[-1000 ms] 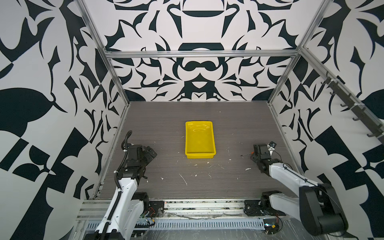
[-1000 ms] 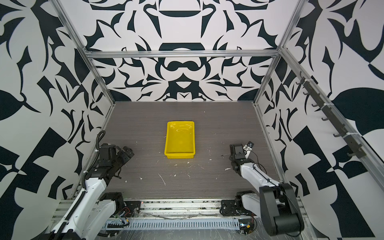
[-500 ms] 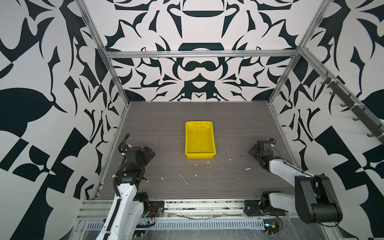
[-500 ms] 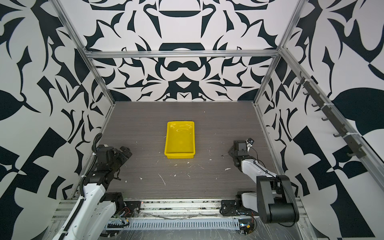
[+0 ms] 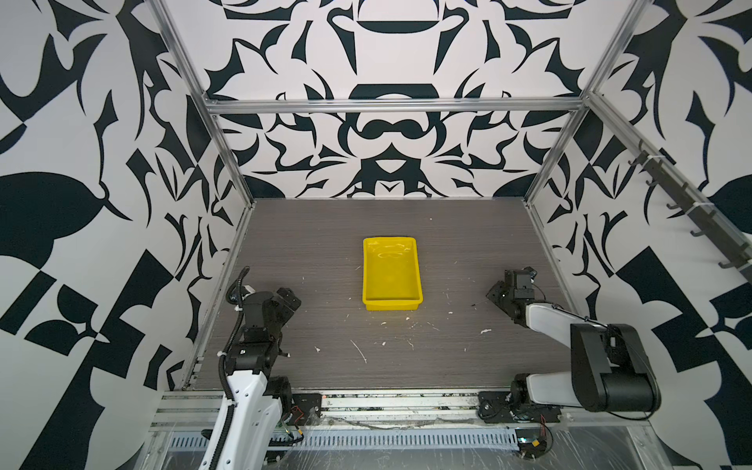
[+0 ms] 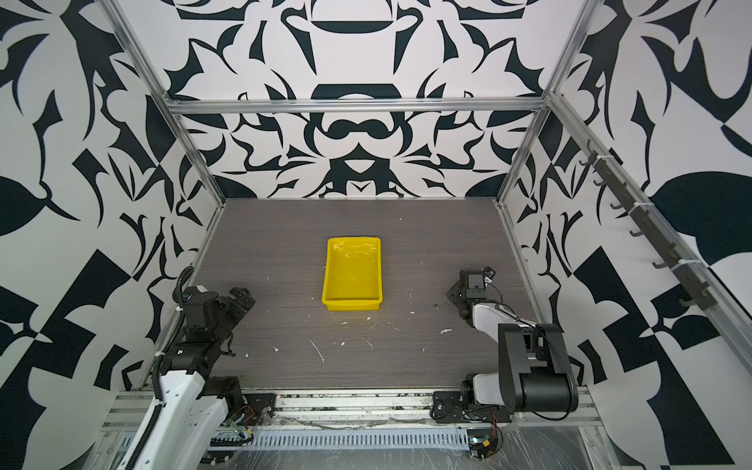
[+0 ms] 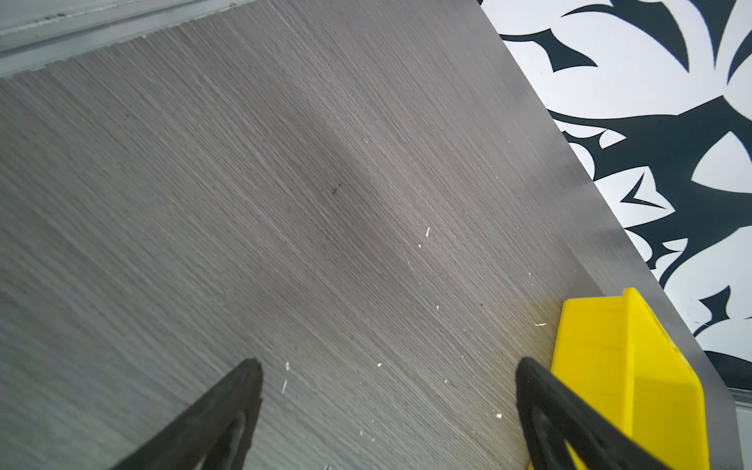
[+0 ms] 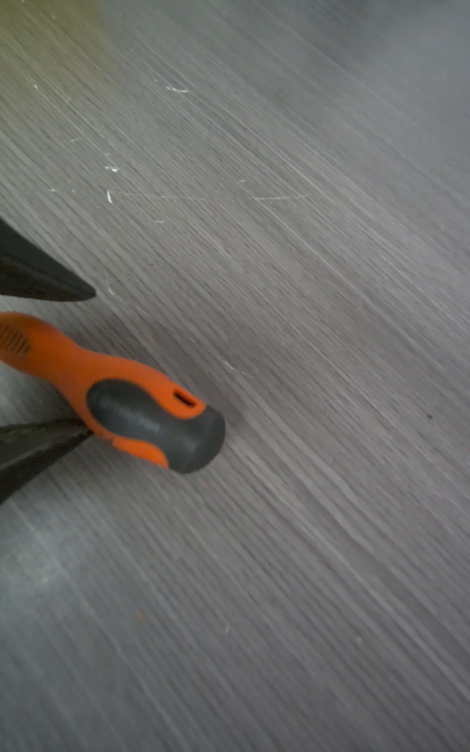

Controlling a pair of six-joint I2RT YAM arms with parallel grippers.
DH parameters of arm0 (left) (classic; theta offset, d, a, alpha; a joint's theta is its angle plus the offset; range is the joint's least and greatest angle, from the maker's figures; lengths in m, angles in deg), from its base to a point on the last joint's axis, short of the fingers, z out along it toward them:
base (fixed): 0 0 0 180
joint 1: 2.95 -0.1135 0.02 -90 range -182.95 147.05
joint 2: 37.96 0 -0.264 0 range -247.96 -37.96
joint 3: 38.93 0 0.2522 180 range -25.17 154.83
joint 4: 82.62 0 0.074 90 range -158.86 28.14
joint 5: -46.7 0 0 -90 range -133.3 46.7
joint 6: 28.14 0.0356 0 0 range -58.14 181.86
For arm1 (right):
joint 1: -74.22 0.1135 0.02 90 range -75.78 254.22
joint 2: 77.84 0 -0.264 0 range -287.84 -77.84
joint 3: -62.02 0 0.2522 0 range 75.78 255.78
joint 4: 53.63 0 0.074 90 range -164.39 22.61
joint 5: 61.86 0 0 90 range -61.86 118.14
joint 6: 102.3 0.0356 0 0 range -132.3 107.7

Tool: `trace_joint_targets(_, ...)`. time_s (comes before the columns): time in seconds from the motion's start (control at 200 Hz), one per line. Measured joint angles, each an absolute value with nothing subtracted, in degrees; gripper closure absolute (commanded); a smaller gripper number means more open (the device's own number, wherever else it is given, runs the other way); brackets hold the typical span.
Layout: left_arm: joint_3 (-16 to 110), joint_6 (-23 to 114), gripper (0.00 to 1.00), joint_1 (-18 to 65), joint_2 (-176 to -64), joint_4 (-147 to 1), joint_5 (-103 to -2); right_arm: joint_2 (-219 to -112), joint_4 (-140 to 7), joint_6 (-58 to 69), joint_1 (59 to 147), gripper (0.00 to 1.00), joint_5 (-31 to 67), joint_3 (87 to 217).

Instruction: Put the screwdriver in the bin

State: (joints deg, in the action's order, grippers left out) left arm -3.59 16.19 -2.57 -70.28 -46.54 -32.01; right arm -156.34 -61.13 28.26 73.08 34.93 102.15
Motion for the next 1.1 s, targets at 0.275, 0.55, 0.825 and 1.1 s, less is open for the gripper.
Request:
trace_joint_targets(0.275,-6.71,13.78,0.00,-2.57,-72.31,-48.39,-33.81,-157.93,-62.05,28.50,73.08,0.62,35.21,103.59)
trace_joint_targets(0.55,-6.71,13.50,0.00,-2.57,-73.14,-49.57,-36.76,-158.30,-63.07,28.56,73.08,0.60,35.45,104.25)
trace_joint_targets(0.825,-7.00,13.08,0.00,-2.57,-72.16,-50.45,-37.41,-161.62,-65.81,28.67,73.08,0.70,36.09,108.16)
trace_joint_targets(1.1,-12.94,17.21,0.00,-1.00,-73.84,-62.99,-46.20,-163.00,-66.66,28.23,73.05,0.85,35.89,109.60)
